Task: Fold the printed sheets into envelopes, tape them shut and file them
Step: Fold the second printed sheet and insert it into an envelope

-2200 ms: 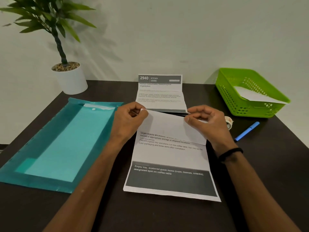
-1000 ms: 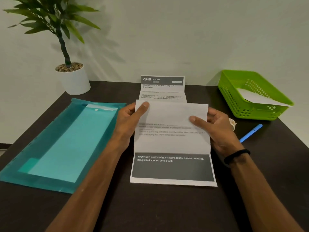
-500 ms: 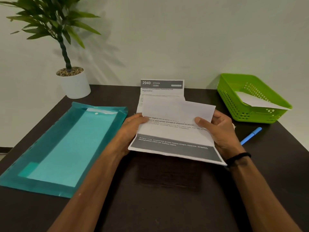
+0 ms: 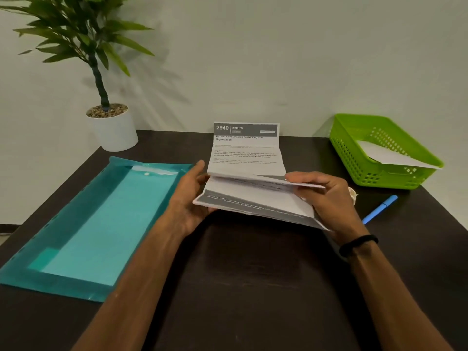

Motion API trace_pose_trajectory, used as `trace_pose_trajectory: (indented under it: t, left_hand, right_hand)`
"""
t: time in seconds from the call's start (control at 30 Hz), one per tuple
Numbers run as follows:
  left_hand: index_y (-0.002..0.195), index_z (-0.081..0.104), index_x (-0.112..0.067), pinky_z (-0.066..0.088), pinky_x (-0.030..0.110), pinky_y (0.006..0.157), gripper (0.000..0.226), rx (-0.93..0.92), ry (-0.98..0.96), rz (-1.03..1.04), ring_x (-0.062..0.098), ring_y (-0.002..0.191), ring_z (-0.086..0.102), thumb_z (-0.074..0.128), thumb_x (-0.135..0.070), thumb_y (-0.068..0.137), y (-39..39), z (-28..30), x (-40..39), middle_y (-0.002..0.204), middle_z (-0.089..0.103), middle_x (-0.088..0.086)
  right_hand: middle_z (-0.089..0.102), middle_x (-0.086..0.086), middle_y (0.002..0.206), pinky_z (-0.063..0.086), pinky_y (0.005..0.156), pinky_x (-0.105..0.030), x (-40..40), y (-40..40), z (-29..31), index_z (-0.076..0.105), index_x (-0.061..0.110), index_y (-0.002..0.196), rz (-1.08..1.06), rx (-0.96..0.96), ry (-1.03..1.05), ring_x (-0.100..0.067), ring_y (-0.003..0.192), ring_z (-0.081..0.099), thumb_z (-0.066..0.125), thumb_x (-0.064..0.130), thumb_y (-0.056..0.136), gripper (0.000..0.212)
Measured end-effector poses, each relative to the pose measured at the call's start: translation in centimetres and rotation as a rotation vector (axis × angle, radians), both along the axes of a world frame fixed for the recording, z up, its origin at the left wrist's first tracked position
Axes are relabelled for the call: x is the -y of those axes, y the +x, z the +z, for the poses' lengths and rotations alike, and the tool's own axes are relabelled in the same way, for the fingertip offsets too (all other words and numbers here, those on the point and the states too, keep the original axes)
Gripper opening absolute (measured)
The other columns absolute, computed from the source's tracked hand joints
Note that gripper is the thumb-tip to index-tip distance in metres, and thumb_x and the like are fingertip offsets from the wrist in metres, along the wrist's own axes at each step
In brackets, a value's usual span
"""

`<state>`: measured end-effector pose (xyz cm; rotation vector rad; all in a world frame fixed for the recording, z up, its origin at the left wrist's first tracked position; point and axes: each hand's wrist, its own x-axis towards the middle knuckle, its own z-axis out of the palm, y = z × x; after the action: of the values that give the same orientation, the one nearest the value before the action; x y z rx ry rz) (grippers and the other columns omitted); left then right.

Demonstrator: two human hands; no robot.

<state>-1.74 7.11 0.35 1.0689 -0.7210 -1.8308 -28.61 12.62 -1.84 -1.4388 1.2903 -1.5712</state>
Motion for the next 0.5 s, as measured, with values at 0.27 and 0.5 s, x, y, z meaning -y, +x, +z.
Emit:
trace_pose_trajectory:
  t: [0.27, 0.5]
  left_hand:
    - [0.12, 0.073, -0.01, 0.065, 0.037, 0.074, 0.055, -0.025, -0.038, -0.069, 0.023, 0.089, 0.077, 0.06, -0.057, 0.096, 0.68, 1.12, -0.55, 0.111, 0.078, 0.011]
    - [0.107, 0.073, -0.006, 0.061, 0.039, 0.084, 0.012, 0.104, -0.138, -0.023, 0.022, 0.088, 0.076, 0.068, -0.008, 0.096, 0.8, 0.57, -0.8, 0.104, 0.079, 0.013]
  right_hand:
    - [0.076, 0.0, 0.119, 0.055, 0.097, -0.023, 0.34, 0.1, -0.6, 0.084, 0.013, 0.088, -0.021, -0.297, -0.102, -0.011, 0.115, 0.071, 0.069, -0.025, 0.08, 0.041]
    - [0.075, 0.0, 0.121, 0.056, 0.099, -0.027, 0.31, -0.18, -0.6, 0.083, 0.013, 0.089, -0.096, -0.346, -0.095, -0.012, 0.117, 0.07, 0.053, -0.033, 0.073, 0.058]
